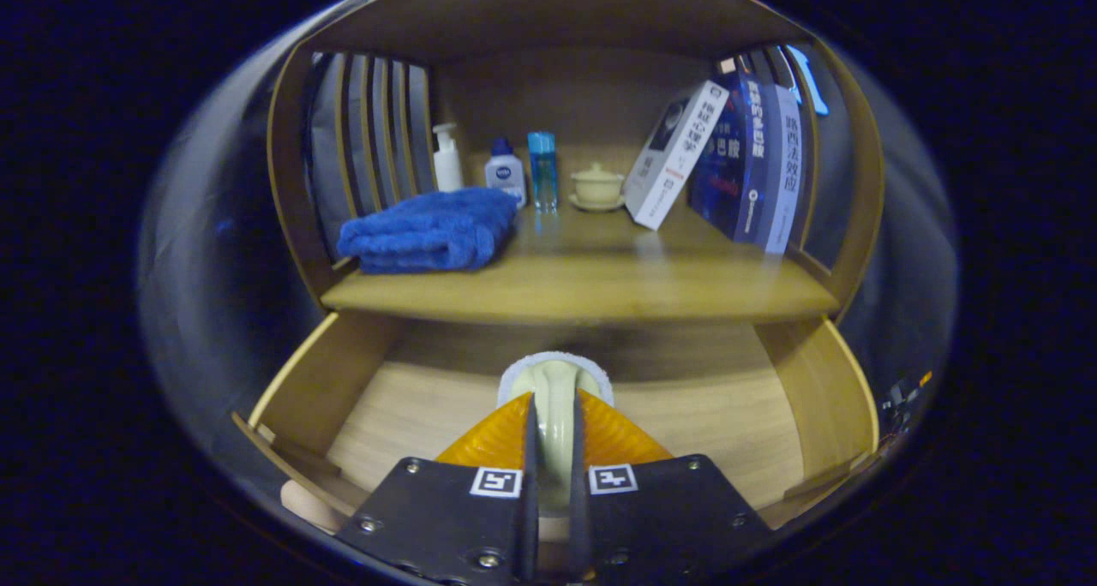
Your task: Pull open the drawer, take out the items inside it, and place them on the countertop above the cabinet.
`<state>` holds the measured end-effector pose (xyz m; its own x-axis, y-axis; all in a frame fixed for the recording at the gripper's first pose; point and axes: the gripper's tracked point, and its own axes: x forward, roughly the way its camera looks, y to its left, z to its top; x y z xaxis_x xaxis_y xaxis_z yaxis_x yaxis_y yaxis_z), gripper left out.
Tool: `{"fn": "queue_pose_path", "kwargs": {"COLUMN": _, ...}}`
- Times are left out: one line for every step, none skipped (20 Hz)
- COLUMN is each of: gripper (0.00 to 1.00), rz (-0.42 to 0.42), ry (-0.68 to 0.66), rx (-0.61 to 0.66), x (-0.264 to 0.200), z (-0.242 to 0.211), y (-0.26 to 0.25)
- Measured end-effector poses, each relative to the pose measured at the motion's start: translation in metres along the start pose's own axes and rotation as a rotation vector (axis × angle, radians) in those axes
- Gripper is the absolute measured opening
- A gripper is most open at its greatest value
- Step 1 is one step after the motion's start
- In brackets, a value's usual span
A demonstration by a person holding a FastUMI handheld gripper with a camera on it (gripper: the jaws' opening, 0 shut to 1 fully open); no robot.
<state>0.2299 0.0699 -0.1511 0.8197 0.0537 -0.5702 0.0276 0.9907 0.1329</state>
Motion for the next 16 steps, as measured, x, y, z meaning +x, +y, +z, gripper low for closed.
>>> {"fn": "queue_pose_path", "kwargs": {"gripper": 0.14, "rz": 0.003, "ry": -0.025, "rx": 0.001, "x": -0.003, "z": 0.012, "y": 0.001}}
{"fn": "queue_pose_path", "kwargs": {"gripper": 0.14, "rz": 0.005, "ry": -0.049, "rx": 0.001, "x": -0.006, "z": 0.023, "y": 0.002}}
{"fn": "queue_pose_path", "kwargs": {"gripper": 0.14, "rz": 0.006, "ry": -0.075, "rx": 0.0, "x": -0.007, "z": 0.035, "y": 0.002}}
{"fn": "queue_pose_path", "kwargs": {"gripper": 0.14, "rz": 0.003, "ry": -0.098, "rx": -0.006, "x": -0.007, "z": 0.046, "y": 0.003}}
{"fn": "queue_pose_path", "kwargs": {"gripper": 0.14, "rz": -0.004, "ry": -0.121, "rx": -0.015, "x": -0.005, "z": 0.057, "y": 0.001}}
{"fn": "queue_pose_path", "kwargs": {"gripper": 0.14, "rz": -0.016, "ry": -0.138, "rx": -0.027, "x": -0.001, "z": 0.066, "y": -0.002}}
{"fn": "queue_pose_path", "kwargs": {"gripper": 0.14, "rz": -0.027, "ry": -0.149, "rx": -0.036, "x": 0.003, "z": 0.074, "y": -0.004}}
{"fn": "queue_pose_path", "kwargs": {"gripper": 0.14, "rz": -0.034, "ry": -0.157, "rx": -0.04, "x": 0.009, "z": 0.079, "y": -0.004}}
{"fn": "queue_pose_path", "kwargs": {"gripper": 0.14, "rz": -0.042, "ry": -0.162, "rx": -0.04, "x": 0.016, "z": 0.085, "y": -0.006}}
{"fn": "queue_pose_path", "kwargs": {"gripper": 0.14, "rz": -0.053, "ry": -0.168, "rx": -0.04, "x": 0.022, "z": 0.09, "y": -0.008}}
{"fn": "queue_pose_path", "kwargs": {"gripper": 0.14, "rz": -0.066, "ry": -0.173, "rx": -0.042, "x": 0.029, "z": 0.094, "y": -0.011}}
{"fn": "queue_pose_path", "kwargs": {"gripper": 0.14, "rz": -0.079, "ry": -0.174, "rx": -0.041, "x": 0.038, "z": 0.096, "y": -0.015}}
{"fn": "queue_pose_path", "kwargs": {"gripper": 0.14, "rz": -0.086, "ry": -0.176, "rx": -0.036, "x": 0.045, "z": 0.099, "y": -0.017}}
{"fn": "queue_pose_path", "kwargs": {"gripper": 0.14, "rz": -0.091, "ry": -0.173, "rx": -0.03, "x": 0.053, "z": 0.1, "y": -0.019}}
{"fn": "queue_pose_path", "kwargs": {"gripper": 0.14, "rz": -0.093, "ry": -0.171, "rx": -0.024, "x": 0.059, "z": 0.103, "y": -0.02}}
{"fn": "queue_pose_path", "kwargs": {"gripper": 0.14, "rz": -0.095, "ry": -0.175, "rx": -0.019, "x": 0.065, "z": 0.105, "y": -0.023}}
